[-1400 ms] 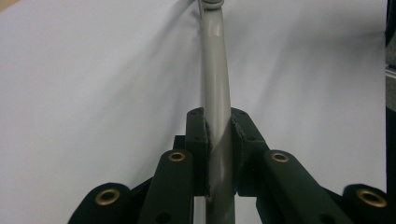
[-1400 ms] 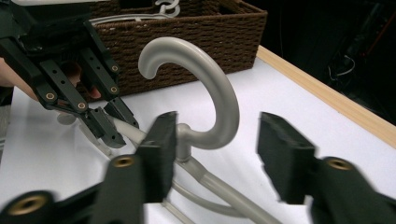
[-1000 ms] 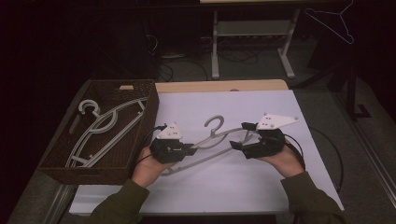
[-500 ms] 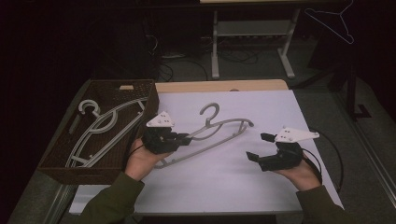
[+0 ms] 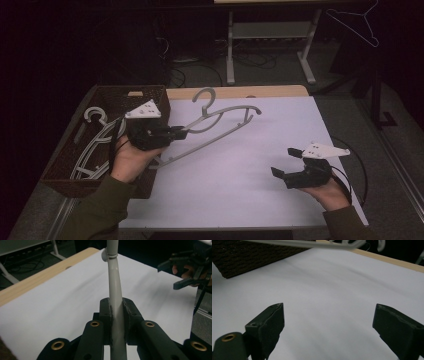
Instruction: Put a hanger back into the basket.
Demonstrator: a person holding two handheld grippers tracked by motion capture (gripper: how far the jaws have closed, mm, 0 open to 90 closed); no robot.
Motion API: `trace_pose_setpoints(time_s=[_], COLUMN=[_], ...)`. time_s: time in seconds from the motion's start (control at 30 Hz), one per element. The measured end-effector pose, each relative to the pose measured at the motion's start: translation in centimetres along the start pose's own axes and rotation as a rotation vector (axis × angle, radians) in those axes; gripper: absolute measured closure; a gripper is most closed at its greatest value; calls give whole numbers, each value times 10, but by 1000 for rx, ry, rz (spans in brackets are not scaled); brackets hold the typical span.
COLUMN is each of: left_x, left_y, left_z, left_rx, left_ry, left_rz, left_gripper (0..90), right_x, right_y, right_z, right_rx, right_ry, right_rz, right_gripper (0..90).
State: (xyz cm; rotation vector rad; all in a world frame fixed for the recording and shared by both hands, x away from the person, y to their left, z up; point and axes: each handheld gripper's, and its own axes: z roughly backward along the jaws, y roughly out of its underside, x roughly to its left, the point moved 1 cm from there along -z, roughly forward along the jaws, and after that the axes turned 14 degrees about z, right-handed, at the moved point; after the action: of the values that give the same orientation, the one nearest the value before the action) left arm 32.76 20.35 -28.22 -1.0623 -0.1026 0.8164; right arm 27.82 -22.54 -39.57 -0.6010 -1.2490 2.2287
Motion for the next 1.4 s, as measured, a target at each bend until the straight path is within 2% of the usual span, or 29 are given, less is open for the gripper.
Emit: trace_pose_setpoints(time_s=[0.23, 0.5, 0.6, 0.87, 1.17, 1.4], left_x=[19, 45, 53, 74, 94, 116], left_y=[-8, -8, -6, 0, 9, 23], left_z=[33, 71, 81, 104, 121, 148], left_rx=[-46, -96, -113, -147, -161, -179], left_ry=[-47, -107, -124, -161, -206, -261], left_rz=[29, 66, 76, 107, 135, 160], left_gripper=[797, 797, 797, 796, 796, 796], right_x=[-4, -5, -6, -6, -8, -7], right_y=[-1, -2, -2, 1, 3, 5], right_z=[0, -3, -4, -2, -1, 1], right_rx=[-13, -2, 4, 10, 16, 19], right_ry=[17, 27, 30, 45, 56, 65], right_rz=[-19, -25, -15, -25, -21, -29], right_gripper=[44, 2, 2, 2, 2, 3])
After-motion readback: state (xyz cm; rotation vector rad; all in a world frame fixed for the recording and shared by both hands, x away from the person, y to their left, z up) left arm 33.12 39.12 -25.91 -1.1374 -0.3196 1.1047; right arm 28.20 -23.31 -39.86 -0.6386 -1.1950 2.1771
